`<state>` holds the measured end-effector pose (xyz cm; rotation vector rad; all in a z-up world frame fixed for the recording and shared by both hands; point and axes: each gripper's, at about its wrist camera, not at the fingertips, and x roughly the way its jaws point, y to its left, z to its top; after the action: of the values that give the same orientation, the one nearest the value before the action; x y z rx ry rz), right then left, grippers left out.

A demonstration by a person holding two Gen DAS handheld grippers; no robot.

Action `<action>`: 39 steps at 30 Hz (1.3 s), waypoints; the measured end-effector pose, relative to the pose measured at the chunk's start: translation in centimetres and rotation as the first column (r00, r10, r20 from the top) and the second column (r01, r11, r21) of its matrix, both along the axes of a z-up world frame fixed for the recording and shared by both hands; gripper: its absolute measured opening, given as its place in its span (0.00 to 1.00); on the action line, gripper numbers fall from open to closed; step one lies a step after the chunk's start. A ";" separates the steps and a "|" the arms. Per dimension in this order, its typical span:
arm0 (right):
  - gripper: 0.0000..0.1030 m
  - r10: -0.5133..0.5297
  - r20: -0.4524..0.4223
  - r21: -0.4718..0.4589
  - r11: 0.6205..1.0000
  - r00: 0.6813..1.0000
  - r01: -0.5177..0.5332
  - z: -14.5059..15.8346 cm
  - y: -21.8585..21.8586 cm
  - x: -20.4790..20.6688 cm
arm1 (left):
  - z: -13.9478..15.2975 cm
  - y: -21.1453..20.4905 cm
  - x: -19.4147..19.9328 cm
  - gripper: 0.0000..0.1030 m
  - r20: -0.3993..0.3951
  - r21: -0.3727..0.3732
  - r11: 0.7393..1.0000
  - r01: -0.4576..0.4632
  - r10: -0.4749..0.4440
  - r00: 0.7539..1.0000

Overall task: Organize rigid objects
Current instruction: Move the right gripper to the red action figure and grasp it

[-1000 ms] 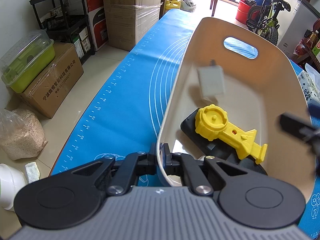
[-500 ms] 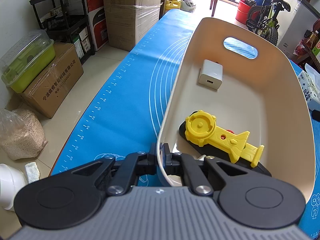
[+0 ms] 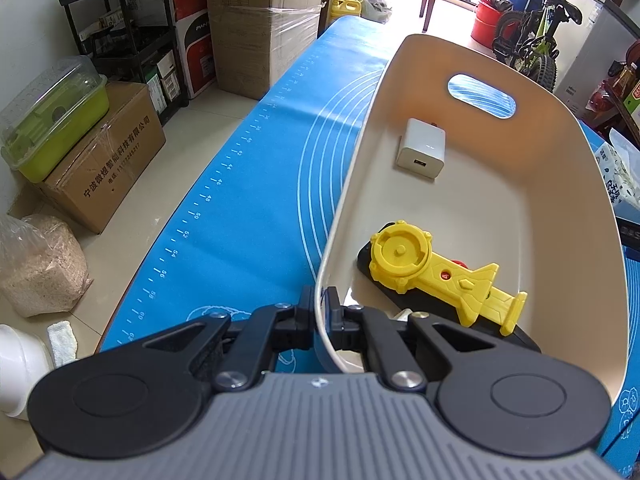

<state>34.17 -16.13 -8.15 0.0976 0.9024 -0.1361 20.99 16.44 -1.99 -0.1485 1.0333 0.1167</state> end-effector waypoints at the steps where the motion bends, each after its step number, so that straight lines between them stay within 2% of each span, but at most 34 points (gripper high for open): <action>1: 0.90 -0.008 -0.010 -0.004 1.000 1.000 0.008 -0.4 0.2 0.3 | 0.0 0.0 0.0 0.06 0.000 0.000 1.000 0.001 -0.001 1.000; 4: 0.90 -0.006 -0.049 -0.029 1.000 0.999 0.004 -1.5 1.0 1.0 | -0.1 0.0 -0.1 0.06 0.001 0.000 1.000 0.003 -0.003 1.000; 6: 0.89 -0.008 -0.045 -0.024 1.000 0.999 0.007 -1.8 1.2 0.9 | -0.1 0.0 -0.1 0.06 0.002 0.000 1.000 0.004 -0.004 1.000; 8: 0.73 0.000 -0.036 0.009 1.000 0.999 0.000 -1.8 1.0 0.6 | -0.1 0.0 -0.1 0.06 0.002 0.000 1.000 0.003 -0.003 1.000; 9: 0.54 0.020 -0.047 0.040 0.999 0.999 -0.018 -1.9 0.9 0.6 | -0.1 0.0 -0.1 0.06 0.002 0.000 1.000 0.003 -0.003 1.000; 12: 0.46 0.056 -0.031 0.072 0.996 0.998 -0.054 -1.5 0.8 0.0 | -0.1 -0.1 0.0 0.06 0.002 0.000 1.000 0.002 -0.002 1.000; 23: 0.41 0.076 0.052 0.151 0.985 0.996 -0.083 0.7 -0.4 -2.5 | -0.1 -0.1 0.0 0.06 0.002 -0.001 1.000 0.002 -0.002 1.000; 25: 0.34 0.078 0.072 0.173 0.981 0.994 -0.090 1.1 -0.7 -2.8 | -0.1 -0.1 0.0 0.06 0.002 0.000 1.000 0.002 -0.002 1.000; 28: 0.34 0.093 0.110 0.174 0.978 0.990 -0.111 1.5 -0.8 -3.4 | -0.1 -0.1 -0.1 0.07 0.002 0.000 1.000 0.002 -0.002 1.000; 35: 0.34 0.083 0.124 0.190 0.976 0.989 -0.106 1.8 -1.3 -4.2 | -0.1 -0.1 -0.1 0.06 0.002 0.000 1.000 0.002 -0.002 1.000; 39: 0.34 0.082 0.145 0.184 0.977 0.986 -0.108 2.9 -1.4 -4.6 | -0.1 0.0 -0.1 0.07 0.002 -0.001 1.000 0.001 -0.001 1.000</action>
<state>29.55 -17.54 -5.21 0.2393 0.7799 0.0468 20.92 16.39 -2.10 -0.1491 1.0315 0.1149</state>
